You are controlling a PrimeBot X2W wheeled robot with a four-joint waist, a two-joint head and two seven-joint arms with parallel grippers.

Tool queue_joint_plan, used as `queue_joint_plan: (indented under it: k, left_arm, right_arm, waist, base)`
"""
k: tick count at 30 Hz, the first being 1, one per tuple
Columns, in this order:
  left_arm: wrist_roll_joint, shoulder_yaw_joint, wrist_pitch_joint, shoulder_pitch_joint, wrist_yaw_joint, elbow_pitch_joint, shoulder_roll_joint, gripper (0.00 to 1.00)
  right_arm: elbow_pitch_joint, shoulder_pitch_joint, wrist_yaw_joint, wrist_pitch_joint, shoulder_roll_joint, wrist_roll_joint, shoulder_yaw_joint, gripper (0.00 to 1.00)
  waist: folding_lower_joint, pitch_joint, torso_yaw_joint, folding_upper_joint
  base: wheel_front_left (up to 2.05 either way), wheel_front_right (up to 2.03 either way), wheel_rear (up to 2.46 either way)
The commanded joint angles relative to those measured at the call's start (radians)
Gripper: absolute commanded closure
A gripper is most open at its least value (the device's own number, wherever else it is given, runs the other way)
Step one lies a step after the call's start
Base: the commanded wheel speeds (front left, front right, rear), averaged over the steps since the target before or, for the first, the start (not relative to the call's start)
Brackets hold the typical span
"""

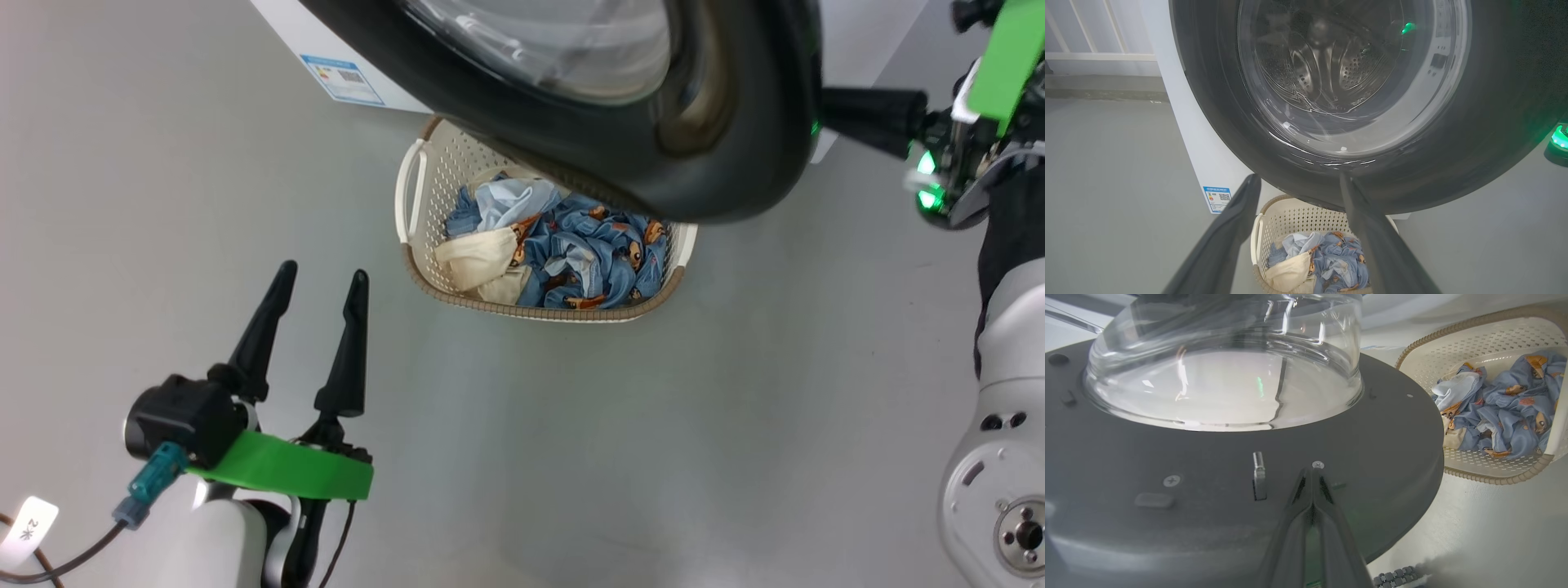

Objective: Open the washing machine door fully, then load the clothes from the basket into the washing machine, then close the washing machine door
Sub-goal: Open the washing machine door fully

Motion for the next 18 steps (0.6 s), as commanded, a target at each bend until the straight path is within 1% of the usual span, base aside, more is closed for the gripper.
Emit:
queue_joint_plan:
  k: [1, 6, 10, 14, 18]
  left_arm:
    - [0.013, 0.032, -0.006, 0.017, -0.002, -0.03, 0.027, 0.0]
    - [0.015, 0.027, -0.006, 0.02, -0.002, -0.034, 0.027, 0.0]
    - [0.017, 0.026, -0.006, 0.024, -0.002, -0.038, 0.027, 0.0]
    - [0.018, 0.026, -0.006, 0.028, -0.002, -0.041, 0.027, 0.0]
    - [0.018, 0.025, -0.006, 0.03, -0.002, -0.042, 0.027, 0.0]
  right_arm:
    - [-0.019, 0.02, 0.002, 0.036, 0.027, 0.027, 0.033, 1.0]
    - [-0.04, 0.083, 0.002, 0.093, 0.027, 0.122, 0.12, 1.0]
    - [-0.071, 0.15, 0.002, 0.1, 0.027, 0.231, 0.218, 1.0]
    - [-0.101, 0.22, 0.002, 0.068, 0.027, 0.35, 0.338, 1.0]
    - [-0.129, 0.283, 0.002, 0.008, 0.027, 0.461, 0.473, 1.0]
  waist:
    - [0.0, -0.009, 0.0, -0.0001]
    - [0.0, -0.026, 0.003, -0.0001]
    - [0.0, -0.041, 0.006, -0.0001]
    - [0.0, -0.052, 0.007, -0.0001]
    - [0.0, -0.059, 0.011, -0.0001]
  base:
    - [0.0, 0.0, 0.0]
    - [0.0, 0.0, 0.0]
    - [0.0, 0.0, 0.0]
    - [0.0, 0.0, 0.0]
    - [0.0, 0.0, 0.0]
